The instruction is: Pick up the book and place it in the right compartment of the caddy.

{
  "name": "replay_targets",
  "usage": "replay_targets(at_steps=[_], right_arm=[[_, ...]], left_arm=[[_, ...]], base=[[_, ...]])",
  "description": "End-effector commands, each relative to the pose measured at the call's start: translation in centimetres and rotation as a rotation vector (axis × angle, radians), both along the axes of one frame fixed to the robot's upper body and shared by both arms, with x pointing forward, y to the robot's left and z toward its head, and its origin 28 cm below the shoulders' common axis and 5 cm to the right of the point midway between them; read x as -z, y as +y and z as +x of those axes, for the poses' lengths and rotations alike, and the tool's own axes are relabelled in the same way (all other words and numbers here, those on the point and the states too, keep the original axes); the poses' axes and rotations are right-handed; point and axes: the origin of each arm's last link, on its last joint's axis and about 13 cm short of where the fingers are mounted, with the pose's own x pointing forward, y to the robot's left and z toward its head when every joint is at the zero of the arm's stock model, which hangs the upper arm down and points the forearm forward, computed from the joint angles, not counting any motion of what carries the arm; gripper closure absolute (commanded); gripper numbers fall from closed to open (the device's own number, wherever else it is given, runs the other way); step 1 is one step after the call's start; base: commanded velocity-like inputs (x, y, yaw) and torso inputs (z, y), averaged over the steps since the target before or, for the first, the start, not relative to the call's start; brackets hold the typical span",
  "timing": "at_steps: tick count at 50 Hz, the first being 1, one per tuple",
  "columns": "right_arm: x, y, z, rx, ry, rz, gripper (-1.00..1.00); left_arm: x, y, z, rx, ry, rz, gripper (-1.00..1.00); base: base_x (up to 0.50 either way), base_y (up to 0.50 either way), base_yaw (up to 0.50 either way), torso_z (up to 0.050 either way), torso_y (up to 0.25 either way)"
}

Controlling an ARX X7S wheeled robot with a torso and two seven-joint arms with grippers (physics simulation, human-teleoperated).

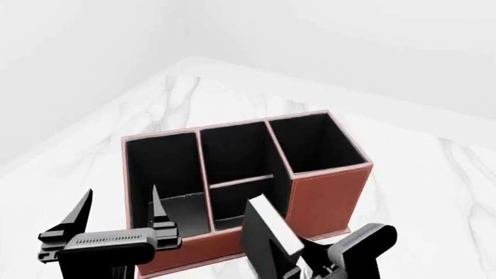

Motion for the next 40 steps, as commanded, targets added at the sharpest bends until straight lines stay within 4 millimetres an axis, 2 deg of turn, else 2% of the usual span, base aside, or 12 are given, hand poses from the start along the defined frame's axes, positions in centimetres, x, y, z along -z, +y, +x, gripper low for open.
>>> replay_targets(at_steps=[1,13,28,33,40], right_arm=[[-4.8,-0.1,1.1,0.006,-0.128,-0.005,1.0],[-10.2,-0.1,2.6,0.031,-0.25,0.0,1.0],[-14.2,0.0,3.6,0.059,-0.353,0.014,1.0],[-16.2,-0.1,4.0,0.078,-0.412,0.02,1.0],[-17.4,-0.5,5.2,0.129,-0.431,0.033,1.0]], left_arm=[[0.0,0.1,0.1,-0.001,0.001,-0.002,-1.0],[0.0,0.2,0.2,-0.002,0.001,-0.007,-1.0],[0.0,0.2,0.2,-0.001,0.006,-0.006,-1.0],[0.0,0.2,0.2,-0.008,0.006,-0.007,-1.0],[0.0,0.2,0.2,-0.008,0.006,-0.009,-1.0]], base=[[0.0,0.0,0.0,0.0,0.0],[0.0,0.0,0.0,0.0,0.001],[0.0,0.0,0.0,0.0,0.001],[0.0,0.0,0.0,0.0,0.0],[0.0,0.0,0.0,0.0,0.001]])
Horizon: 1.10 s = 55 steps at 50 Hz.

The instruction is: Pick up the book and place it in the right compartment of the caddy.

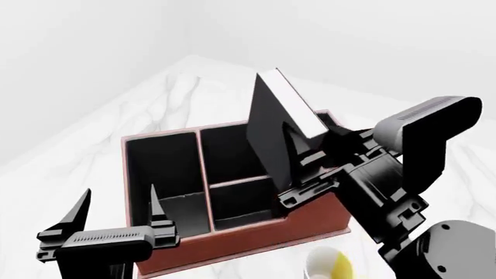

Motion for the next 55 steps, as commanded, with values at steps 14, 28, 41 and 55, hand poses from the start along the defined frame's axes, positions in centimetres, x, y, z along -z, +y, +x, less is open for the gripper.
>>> replay_targets(at_steps=[14,28,41,55], right_arm=[[-4.7,-1.5,3.6,0.162,-0.108,0.048,1.0],[-4.6,-2.2,5.7,0.238,-0.079,0.034,1.0],[-3.8,-2.7,6.8,0.255,-0.01,0.004,1.0],[-2.8,-3.2,7.9,0.291,0.033,-0.004,1.0]], left_arm=[[0.0,0.0,0.0,-0.003,0.001,-0.002,-1.0],[0.0,0.0,0.0,-0.004,0.002,-0.001,-1.0],[0.1,0.0,0.1,-0.001,0.002,-0.001,-1.0],[0.1,0.0,0.0,0.001,0.005,-0.003,-1.0]], base=[[0.0,0.0,0.0,0.0,0.001],[0.0,0.0,0.0,0.0,0.001],[0.0,0.0,0.0,0.0,0.002],[0.0,0.0,0.0,0.001,0.001]])
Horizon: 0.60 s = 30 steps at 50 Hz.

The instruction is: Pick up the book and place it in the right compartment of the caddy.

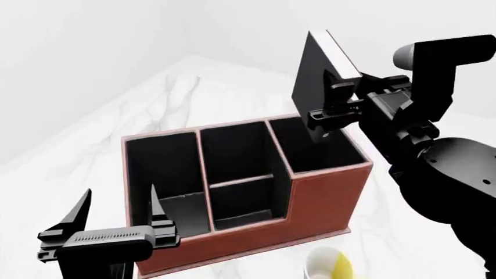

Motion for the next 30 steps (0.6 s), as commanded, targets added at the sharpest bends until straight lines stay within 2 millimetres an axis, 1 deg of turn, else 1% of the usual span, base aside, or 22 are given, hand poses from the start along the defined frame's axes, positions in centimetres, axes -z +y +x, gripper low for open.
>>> replay_targets(at_steps=[1,30], right_arm=[[0.0,-0.7,1.0,0.055,-0.007,-0.016,1.0],[1.5,-1.0,2.0,0.044,0.063,-0.039,1.0]], left_arm=[[0.0,0.0,0.0,0.002,0.002,-0.001,-1.0],[0.1,-0.1,-0.1,0.006,0.004,-0.001,-1.0]], base=[[0.0,0.0,0.0,0.0,0.0],[0.0,0.0,0.0,0.0,0.001]])
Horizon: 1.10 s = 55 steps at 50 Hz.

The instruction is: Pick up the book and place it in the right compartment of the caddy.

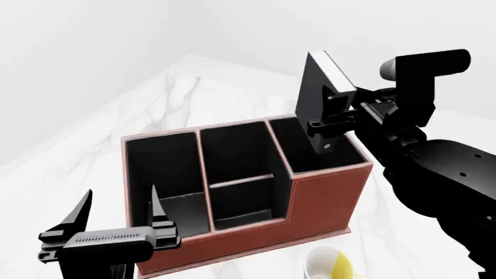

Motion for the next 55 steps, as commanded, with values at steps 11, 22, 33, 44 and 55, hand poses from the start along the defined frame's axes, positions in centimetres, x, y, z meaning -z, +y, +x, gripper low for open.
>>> replay_targets(at_steps=[11,22,33,44,55], right_arm=[[0.3,-0.5,0.9,0.03,-0.014,-0.018,1.0],[0.9,-0.7,1.4,0.039,0.002,-0.021,1.0],[1.2,-0.6,1.4,0.034,0.013,-0.027,1.0],[1.9,-0.6,1.5,0.029,0.027,-0.029,1.0],[2.4,-0.6,1.8,0.029,0.035,-0.031,1.0]], left_arm=[[0.0,0.0,0.1,0.001,0.002,-0.001,-1.0],[0.0,0.0,0.0,0.001,0.003,-0.003,-1.0],[0.0,0.0,0.0,0.001,0.003,-0.006,-1.0],[0.0,0.0,0.0,0.002,0.003,-0.006,-1.0],[0.0,0.0,0.0,0.002,0.004,-0.008,-1.0]], base=[[0.0,0.0,0.0,0.0,0.002],[0.0,0.0,0.0,0.001,0.001],[0.0,0.0,0.0,0.0,0.002],[0.0,0.0,0.0,0.0,0.001],[0.0,0.0,0.0,0.001,0.002]])
